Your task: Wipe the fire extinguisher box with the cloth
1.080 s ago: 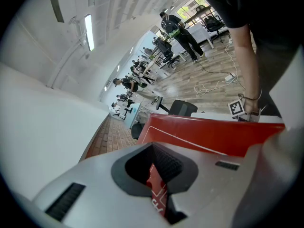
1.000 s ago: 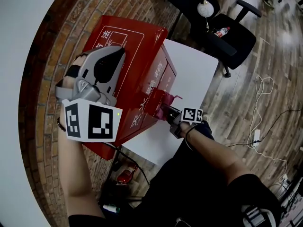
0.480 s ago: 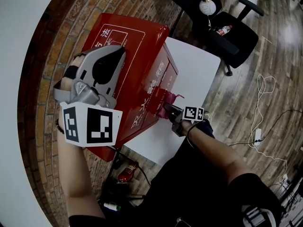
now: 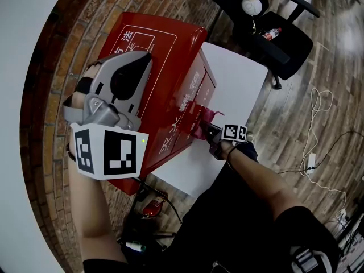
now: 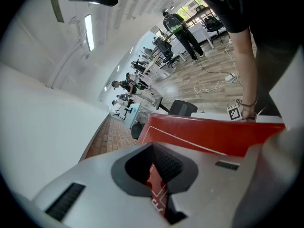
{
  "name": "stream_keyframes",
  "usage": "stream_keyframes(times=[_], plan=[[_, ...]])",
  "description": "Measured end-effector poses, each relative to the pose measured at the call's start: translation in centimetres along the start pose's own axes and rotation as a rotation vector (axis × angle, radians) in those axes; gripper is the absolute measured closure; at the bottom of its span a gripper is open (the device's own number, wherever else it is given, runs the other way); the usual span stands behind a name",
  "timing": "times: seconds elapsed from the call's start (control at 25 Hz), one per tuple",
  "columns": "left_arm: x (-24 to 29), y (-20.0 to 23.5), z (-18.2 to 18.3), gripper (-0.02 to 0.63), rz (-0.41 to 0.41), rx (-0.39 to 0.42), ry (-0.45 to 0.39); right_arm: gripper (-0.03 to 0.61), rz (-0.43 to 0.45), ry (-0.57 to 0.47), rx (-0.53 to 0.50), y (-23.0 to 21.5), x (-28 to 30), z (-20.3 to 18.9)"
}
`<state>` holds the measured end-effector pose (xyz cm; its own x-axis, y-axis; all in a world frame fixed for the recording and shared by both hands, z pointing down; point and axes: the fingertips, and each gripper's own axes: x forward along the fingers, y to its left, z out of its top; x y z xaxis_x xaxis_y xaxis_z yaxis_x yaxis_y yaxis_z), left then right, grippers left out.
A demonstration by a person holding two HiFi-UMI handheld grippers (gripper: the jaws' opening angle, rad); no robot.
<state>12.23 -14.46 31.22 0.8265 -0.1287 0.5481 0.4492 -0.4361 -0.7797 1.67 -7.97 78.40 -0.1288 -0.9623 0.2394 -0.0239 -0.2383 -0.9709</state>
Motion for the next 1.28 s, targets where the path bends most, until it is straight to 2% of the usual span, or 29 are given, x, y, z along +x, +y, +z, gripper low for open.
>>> stream_keyframes(times=[0.72,1.28], plan=[[0.1,0.0,-0.1,0.583,0.0,0.001,0.0,0.477,-0.191,-0.003,-0.018,-5.5,1.2,-0.3],[0.0,-0.1,0.0,0.583,-0.001,0.0,0.0,0.477,-0.235,-0.004,-0.028,-5.8,1.3,-1.5]])
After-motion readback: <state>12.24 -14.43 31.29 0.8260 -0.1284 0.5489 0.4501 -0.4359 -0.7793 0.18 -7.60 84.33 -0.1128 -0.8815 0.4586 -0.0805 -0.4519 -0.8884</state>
